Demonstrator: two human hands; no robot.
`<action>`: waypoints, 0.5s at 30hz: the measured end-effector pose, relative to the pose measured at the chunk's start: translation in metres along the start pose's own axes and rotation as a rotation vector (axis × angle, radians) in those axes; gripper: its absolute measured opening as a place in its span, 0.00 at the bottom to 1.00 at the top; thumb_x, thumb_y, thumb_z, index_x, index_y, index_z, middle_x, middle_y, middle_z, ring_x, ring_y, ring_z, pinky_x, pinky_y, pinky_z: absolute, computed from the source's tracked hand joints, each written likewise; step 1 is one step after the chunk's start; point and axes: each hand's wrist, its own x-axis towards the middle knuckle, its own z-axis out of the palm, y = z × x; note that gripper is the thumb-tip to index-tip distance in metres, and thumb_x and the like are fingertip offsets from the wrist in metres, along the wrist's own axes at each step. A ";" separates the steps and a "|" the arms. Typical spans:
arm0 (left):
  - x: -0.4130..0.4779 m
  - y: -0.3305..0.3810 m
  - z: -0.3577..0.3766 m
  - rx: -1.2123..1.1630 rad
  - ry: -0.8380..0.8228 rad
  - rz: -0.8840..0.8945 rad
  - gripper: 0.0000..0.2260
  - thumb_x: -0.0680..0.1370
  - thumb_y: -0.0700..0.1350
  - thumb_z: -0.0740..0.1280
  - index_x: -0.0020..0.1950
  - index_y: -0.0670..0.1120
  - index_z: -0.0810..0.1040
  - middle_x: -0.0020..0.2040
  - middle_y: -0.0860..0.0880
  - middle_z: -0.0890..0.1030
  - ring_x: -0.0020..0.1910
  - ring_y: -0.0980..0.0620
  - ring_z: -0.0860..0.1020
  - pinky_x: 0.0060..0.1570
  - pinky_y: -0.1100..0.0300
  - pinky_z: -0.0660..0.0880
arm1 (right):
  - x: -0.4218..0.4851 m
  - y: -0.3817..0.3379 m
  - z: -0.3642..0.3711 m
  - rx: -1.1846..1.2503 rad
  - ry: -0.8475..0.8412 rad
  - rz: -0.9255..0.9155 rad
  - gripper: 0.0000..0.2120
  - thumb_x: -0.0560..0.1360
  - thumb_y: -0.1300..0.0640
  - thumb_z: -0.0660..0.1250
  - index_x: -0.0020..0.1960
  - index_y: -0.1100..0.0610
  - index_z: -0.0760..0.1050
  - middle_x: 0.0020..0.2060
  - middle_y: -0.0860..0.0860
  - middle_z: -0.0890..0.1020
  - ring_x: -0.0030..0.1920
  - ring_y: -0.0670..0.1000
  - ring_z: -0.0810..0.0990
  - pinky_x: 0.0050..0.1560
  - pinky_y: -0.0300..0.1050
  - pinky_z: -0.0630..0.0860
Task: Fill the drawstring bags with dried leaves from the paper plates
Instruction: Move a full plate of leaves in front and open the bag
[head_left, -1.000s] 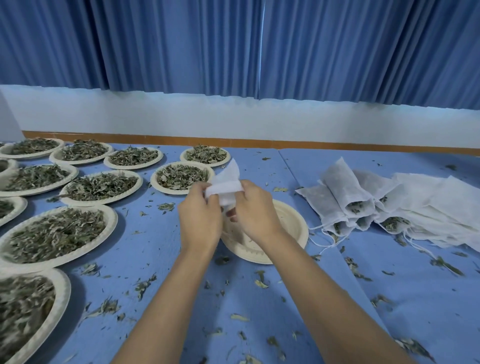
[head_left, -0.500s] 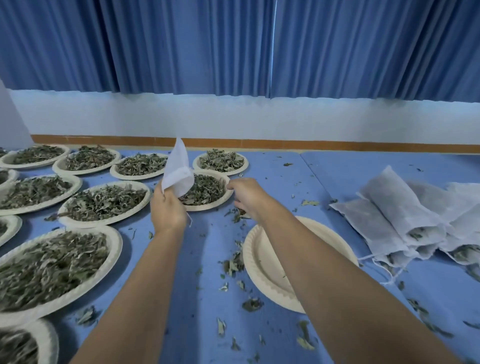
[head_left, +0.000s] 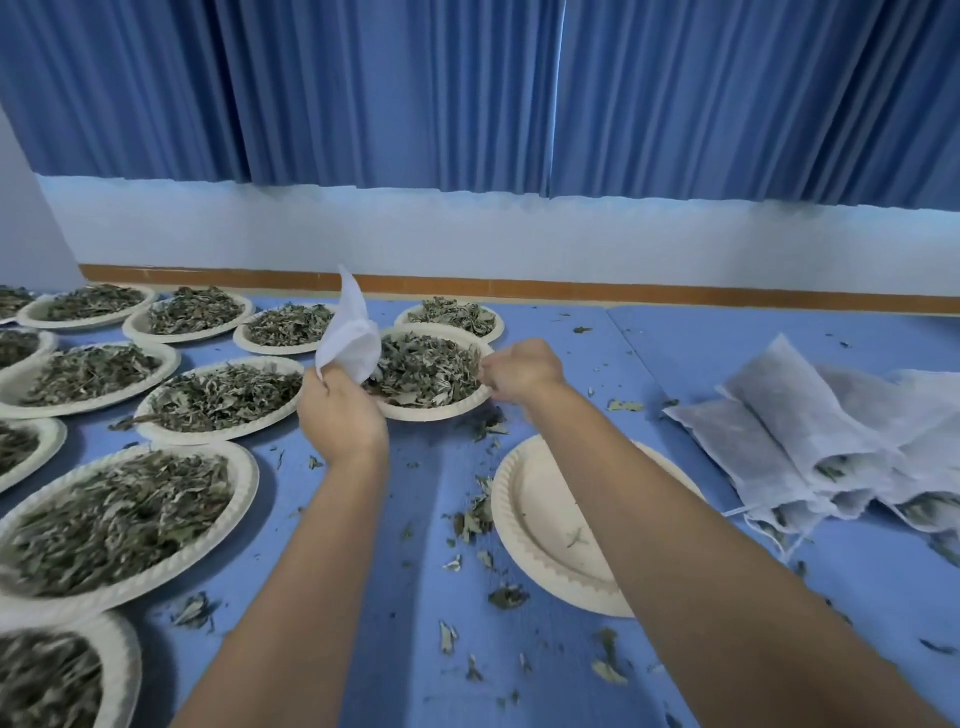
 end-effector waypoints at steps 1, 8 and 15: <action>-0.004 0.003 -0.001 -0.015 0.027 0.018 0.14 0.82 0.44 0.51 0.57 0.44 0.75 0.51 0.45 0.77 0.47 0.44 0.75 0.45 0.55 0.68 | -0.005 0.001 -0.007 0.008 -0.009 -0.010 0.04 0.75 0.65 0.67 0.49 0.64 0.78 0.56 0.61 0.81 0.56 0.58 0.80 0.58 0.52 0.77; -0.056 0.016 -0.011 -0.015 -0.018 0.015 0.14 0.80 0.44 0.52 0.52 0.39 0.76 0.52 0.37 0.80 0.51 0.37 0.77 0.49 0.47 0.74 | -0.052 0.040 -0.076 0.170 0.086 -0.038 0.14 0.71 0.68 0.70 0.55 0.59 0.73 0.52 0.60 0.78 0.46 0.56 0.81 0.53 0.53 0.79; -0.113 0.006 -0.020 0.015 -0.092 0.000 0.16 0.81 0.44 0.52 0.38 0.44 0.74 0.39 0.42 0.78 0.35 0.40 0.76 0.36 0.47 0.73 | -0.088 0.078 -0.124 -0.077 0.144 -0.017 0.16 0.70 0.68 0.69 0.54 0.77 0.73 0.34 0.57 0.72 0.39 0.54 0.70 0.43 0.51 0.69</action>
